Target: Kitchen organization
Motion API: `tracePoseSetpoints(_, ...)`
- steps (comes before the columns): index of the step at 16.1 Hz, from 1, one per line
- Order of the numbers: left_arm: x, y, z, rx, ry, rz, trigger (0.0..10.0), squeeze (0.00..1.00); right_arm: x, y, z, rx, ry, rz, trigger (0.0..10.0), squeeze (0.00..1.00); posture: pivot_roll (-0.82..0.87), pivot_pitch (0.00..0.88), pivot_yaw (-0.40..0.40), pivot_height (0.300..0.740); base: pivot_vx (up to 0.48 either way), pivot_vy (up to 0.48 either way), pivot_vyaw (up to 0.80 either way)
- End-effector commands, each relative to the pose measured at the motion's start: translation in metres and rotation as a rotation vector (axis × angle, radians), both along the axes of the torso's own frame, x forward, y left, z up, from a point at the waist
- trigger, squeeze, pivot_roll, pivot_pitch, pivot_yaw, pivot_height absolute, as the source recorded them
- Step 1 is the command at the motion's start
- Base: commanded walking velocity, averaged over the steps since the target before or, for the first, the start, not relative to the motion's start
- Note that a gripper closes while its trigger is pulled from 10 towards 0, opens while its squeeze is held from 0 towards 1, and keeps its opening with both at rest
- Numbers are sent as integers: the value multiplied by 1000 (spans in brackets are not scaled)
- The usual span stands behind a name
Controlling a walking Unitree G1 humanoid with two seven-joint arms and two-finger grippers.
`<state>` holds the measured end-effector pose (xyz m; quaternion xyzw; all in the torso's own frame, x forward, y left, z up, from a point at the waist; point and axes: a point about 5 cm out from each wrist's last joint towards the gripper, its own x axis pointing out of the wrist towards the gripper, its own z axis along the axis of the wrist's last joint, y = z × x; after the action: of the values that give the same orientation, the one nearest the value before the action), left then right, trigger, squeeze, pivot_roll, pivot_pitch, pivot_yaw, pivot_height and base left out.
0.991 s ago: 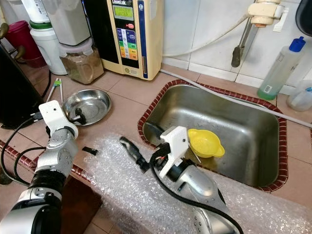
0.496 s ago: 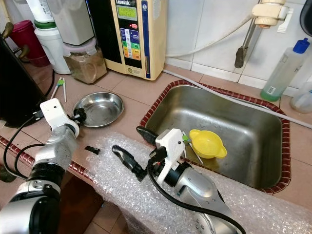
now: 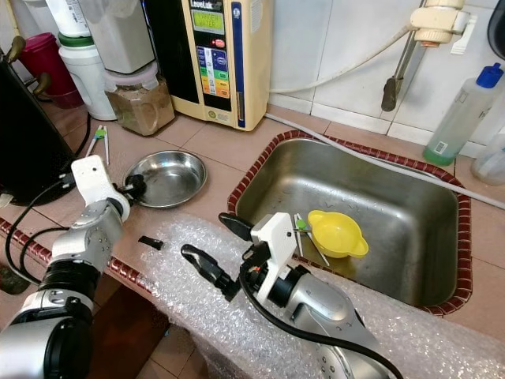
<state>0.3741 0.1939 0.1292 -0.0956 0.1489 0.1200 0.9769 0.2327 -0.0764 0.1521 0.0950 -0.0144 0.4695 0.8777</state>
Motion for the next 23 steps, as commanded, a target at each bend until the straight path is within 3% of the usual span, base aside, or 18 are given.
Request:
tracePoseSetpoints(1,-5,-1,-1,55,22,-49,3176,0,-2,1,4,1,-12,15,10000,0,19,70,63,740,0,0,0)
tracePoseSetpoints(2,-5,-2,0,70,15,-61,3176,0,-2,1,4,0,-11,14,10000,0,19,70,63,740,0,0,0)
tracePoseSetpoints(3,-7,-3,4,100,-10,-79,10000,0,-2,1,3,-2,-9,13,10000,0,24,70,64,740,0,0,0)
tracePoseSetpoints(8,-17,-1,20,241,-109,-65,10000,0,1,2,2,-6,-9,17,10000,0,33,66,62,740,0,0,0)
tracePoseSetpoints(9,-21,3,20,244,-109,-33,10000,443,1,2,1,-8,-8,17,10000,0,33,66,62,740,0,0,0)
tracePoseSetpoints(10,-21,3,20,244,-109,-33,10000,443,1,2,1,-8,-8,17,10000,0,33,66,62,740,0,0,0)
tracePoseSetpoints(11,-24,6,19,244,-96,-20,10000,1000,1,2,1,-10,-7,17,10000,0,36,64,59,740,0,0,0)
tracePoseSetpoints(12,-29,9,15,258,-70,-13,10000,1000,2,2,1,-10,-6,17,10000,0,36,64,59,740,0,0,0)
tracePoseSetpoints(13,-32,9,8,211,-22,-10,10000,1000,2,2,0,-12,-4,15,10000,0,37,61,59,740,0,0,0)
tracePoseSetpoints(15,-38,5,-7,49,31,5,10000,1000,3,3,-1,-13,-2,14,10000,0,39,61,59,740,0,0,0)
tracePoseSetpoints(16,-39,0,-5,-11,-19,-28,10000,1000,3,3,-1,-15,-2,14,10000,0,39,61,59,740,0,0,0)
tracePoseSetpoints(17,-40,-3,-3,38,-31,-53,10000,1000,3,3,-2,-16,-2,13,10000,0,39,62,58,740,0,0,0)
tracePoseSetpoints(21,-31,-16,9,11,-56,-108,10000,1000,3,3,-2,-21,-3,16,10000,0,39,62,56,740,0,0,0)
tracePoseSetpoints(22,-29,-17,8,7,-42,-113,10000,714,3,3,-2,-20,-4,16,10000,0,39,62,56,740,0,0,0)
tracePoseSetpoints(23,-27,-17,8,-7,-27,-116,10000,0,3,4,-1,-20,-6,16,10000,0,39,62,56,740,0,0,0)
